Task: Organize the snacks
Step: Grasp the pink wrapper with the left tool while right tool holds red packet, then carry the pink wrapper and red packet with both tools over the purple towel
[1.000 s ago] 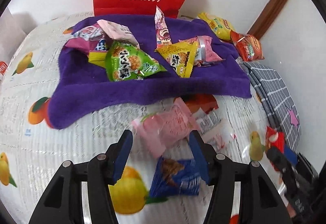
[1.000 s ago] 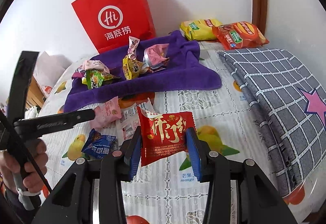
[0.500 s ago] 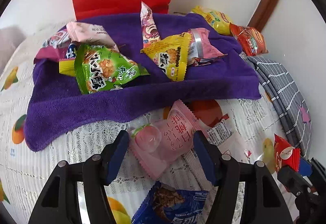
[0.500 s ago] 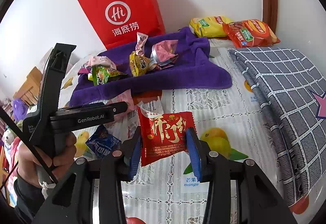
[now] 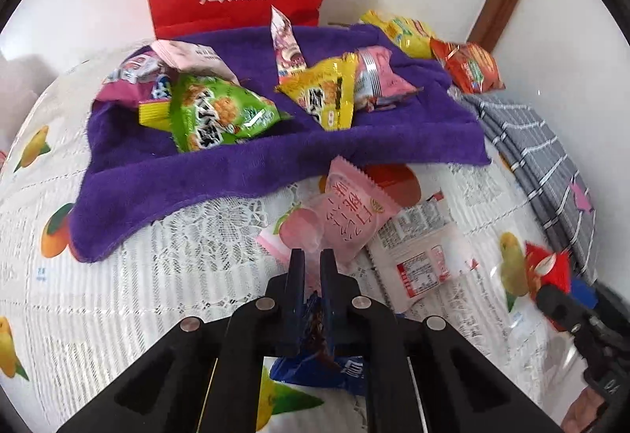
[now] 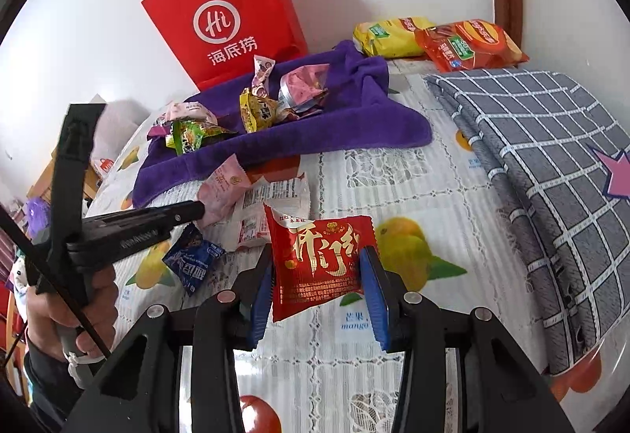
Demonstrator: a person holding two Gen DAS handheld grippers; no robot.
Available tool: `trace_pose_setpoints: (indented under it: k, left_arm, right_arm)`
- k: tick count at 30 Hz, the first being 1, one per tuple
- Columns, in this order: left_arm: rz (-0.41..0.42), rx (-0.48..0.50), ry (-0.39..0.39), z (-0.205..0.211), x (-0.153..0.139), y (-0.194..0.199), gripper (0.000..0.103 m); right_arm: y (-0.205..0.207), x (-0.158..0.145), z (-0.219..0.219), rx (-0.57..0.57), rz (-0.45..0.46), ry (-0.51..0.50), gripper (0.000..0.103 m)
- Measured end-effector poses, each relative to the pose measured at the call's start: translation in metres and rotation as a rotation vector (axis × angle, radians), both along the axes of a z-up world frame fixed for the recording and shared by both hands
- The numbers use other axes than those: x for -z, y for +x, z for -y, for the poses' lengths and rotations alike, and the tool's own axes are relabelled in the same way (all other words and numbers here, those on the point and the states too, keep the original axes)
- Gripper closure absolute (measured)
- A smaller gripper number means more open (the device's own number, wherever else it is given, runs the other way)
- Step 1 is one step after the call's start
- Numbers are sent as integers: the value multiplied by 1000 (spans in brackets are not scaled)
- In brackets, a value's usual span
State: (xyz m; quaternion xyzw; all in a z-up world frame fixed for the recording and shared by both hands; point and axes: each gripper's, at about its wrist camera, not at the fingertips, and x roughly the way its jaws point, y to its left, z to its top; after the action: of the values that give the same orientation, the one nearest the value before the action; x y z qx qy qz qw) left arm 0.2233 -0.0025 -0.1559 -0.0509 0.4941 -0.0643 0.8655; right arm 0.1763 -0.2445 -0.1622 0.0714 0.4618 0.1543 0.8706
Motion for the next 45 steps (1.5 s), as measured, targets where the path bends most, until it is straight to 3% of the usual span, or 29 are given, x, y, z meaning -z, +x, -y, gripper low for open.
trace_pose_setpoints:
  k: [1,3,4,5,10,14,17,20,23,29,35,36,37,40,45]
  left_arm:
    - [3,-1,-9,1,-3,1,92]
    - [1,12,-23,5,-7,4,70]
    - [10,26,-32,8,-9,6,54]
    - [23,35,-33,11,-11,8,48]
    - [55,112,28,33,-10,23,40]
    - [5,122,32,35,8,31,40]
    - [18,134,38,32,11,24,40]
    - [18,169,95,37,16,18,41]
    - [37,165,164,40,20,16,56]
    - [47,153,128,33,9,20,69]
    - [70,137,66,22,-19,9,75]
    - [71,135,60,20,-24,8,77]
    - [73,135,51,18,-28,6,88]
    - [89,138,15,12,-47,2,89]
    - [100,132,16,2,-58,0,93]
  right_arm:
    - [0,1,0,0,-4,-2,61]
    - [0,2,1,2,-10,-1,61]
    - [0,3,2,1,-12,1,61]
    - [0,3,3,1,-12,2,61]
    - [3,3,8,5,-10,5,61]
    - [6,5,12,10,-14,2,61]
    - [8,7,13,15,-18,-3,61]
    - [9,7,14,18,-20,5,61]
    - [10,6,12,17,-21,4,61]
    - [6,-5,7,7,-6,-15,61]
    - [6,-28,4,13,24,-17,61]
    - [7,-33,3,13,29,-13,61]
    - [8,-36,1,12,35,-12,61]
    - [11,-50,-6,9,63,-20,61]
    - [14,-64,-18,-11,77,-13,61]
